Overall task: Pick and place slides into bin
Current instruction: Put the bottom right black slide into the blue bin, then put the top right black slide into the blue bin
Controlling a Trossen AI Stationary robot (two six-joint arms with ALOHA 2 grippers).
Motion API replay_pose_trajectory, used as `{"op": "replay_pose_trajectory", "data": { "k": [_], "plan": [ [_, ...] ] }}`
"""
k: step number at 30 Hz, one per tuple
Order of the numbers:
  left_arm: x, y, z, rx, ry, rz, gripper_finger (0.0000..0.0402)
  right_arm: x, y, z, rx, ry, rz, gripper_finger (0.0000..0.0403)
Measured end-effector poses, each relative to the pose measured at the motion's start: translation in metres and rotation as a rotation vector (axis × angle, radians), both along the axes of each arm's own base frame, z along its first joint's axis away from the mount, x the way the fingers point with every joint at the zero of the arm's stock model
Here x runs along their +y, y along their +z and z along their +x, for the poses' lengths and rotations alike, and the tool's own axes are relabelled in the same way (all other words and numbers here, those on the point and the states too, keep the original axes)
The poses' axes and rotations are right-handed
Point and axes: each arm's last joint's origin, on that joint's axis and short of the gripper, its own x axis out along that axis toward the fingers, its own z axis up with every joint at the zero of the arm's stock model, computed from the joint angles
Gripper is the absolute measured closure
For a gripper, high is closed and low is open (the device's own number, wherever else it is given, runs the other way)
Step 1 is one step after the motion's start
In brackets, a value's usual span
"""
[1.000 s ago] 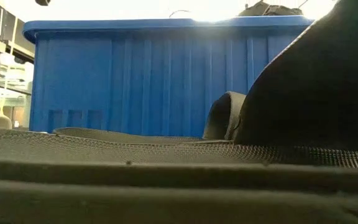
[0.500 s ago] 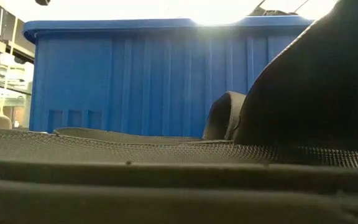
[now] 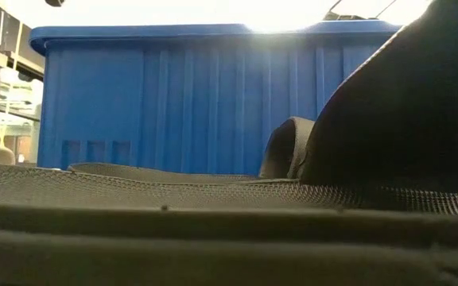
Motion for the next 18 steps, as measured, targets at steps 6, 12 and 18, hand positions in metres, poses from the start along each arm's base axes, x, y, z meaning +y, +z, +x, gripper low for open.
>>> {"op": "replay_pose_trajectory", "data": {
  "k": [6,12,18],
  "plan": [
    [0.000,0.000,0.000,0.000,-0.015,0.001,0.0112,-0.002,-0.001,-0.002,0.052,0.027,-0.127,0.0285],
    [0.000,0.000,0.000,-0.001,-0.015,0.001,0.0112,0.004,-0.004,-0.001,0.099,0.083,-0.182,0.0219],
    [0.000,0.000,0.000,-0.001,-0.014,0.001,0.0112,0.011,-0.004,0.002,0.100,0.111,-0.193,0.0203]
  ]
}}
